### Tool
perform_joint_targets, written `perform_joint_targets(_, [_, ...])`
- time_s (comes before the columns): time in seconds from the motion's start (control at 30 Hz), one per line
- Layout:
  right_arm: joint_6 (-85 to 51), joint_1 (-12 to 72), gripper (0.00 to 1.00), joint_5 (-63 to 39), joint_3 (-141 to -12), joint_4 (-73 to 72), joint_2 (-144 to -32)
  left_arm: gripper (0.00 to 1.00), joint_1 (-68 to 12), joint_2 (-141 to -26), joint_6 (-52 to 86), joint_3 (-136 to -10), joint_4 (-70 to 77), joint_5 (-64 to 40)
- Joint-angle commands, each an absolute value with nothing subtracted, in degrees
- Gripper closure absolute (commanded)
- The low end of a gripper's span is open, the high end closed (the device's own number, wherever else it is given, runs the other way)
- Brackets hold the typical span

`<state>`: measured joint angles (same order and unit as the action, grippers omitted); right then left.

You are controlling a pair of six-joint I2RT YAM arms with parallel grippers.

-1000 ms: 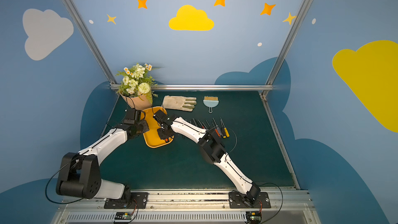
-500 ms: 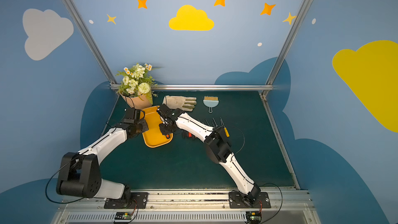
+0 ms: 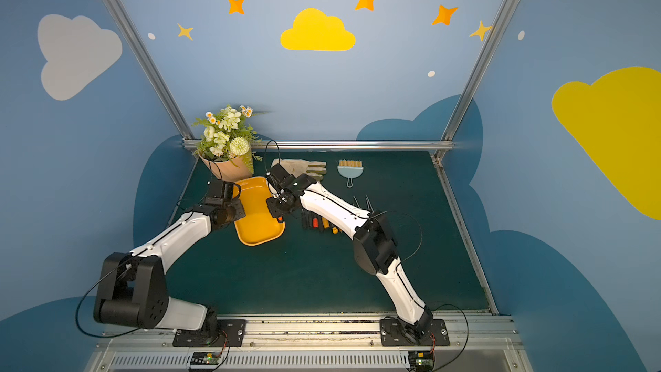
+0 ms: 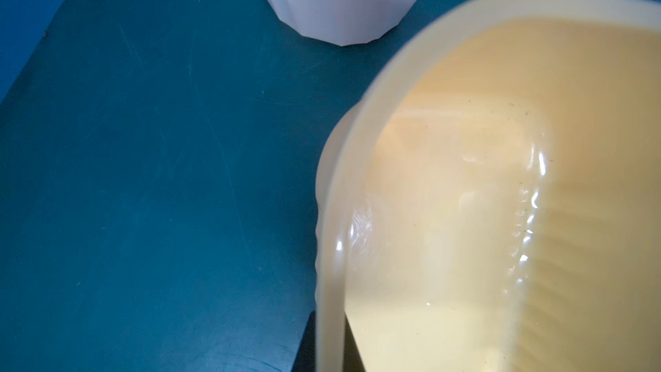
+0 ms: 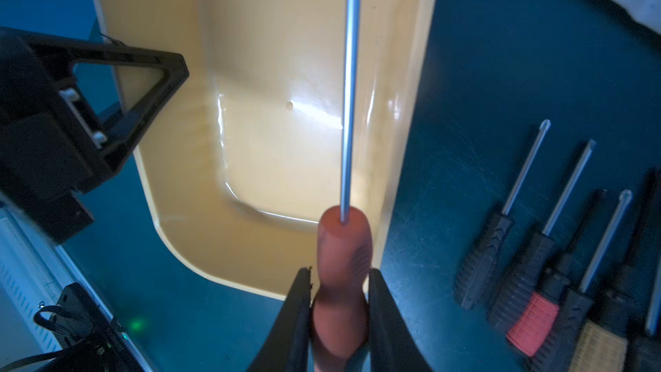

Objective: Take out the screwdriver from the storage box
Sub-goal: Pick up the screwdriver from the storage box, then place the screwdriver at the center of the board.

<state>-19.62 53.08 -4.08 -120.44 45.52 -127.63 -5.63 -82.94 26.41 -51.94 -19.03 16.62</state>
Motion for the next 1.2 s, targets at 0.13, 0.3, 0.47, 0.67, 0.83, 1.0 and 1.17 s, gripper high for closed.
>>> perform_joint_targets(0.13, [-18.65,50.83,1.0,-2.46,-115.88,45.0,-122.87,0.98,-5.3,-80.69,27.09,-52.99,-20.63,22.4])
perform_joint_targets(0.3, [-18.05,49.85,1.0,-2.29,-115.28,46.06,-125.55,0.98,-5.29,-79.49,27.6,-52.14,-20.3,24.34])
perform_joint_targets(0.47, [-20.54,48.93,1.0,-1.97,-121.25,52.55,-132.4,0.98,-5.31,-79.94,27.39,-52.23,-20.03,24.26])
perform_joint_targets(0.67, [-22.03,48.27,1.0,-4.04,-128.98,57.64,-139.52,0.98,-5.27,-80.64,27.48,-52.29,-19.94,23.84])
perform_joint_targets(0.83, [-19.49,48.11,1.0,-3.34,-130.85,57.64,-142.21,0.98,-5.19,-80.17,27.04,-52.38,-19.81,23.75])
perform_joint_targets(1.0, [-17.43,47.81,1.0,-1.32,-131.22,57.66,-144.15,0.98,-5.19,-79.86,26.97,-52.21,-19.39,23.03])
perform_joint_targets(1.17, [-18.28,46.98,1.0,-0.57,-131.18,58.66,-145.56,0.98,-5.19,-80.46,27.02,-52.29,-19.41,22.59])
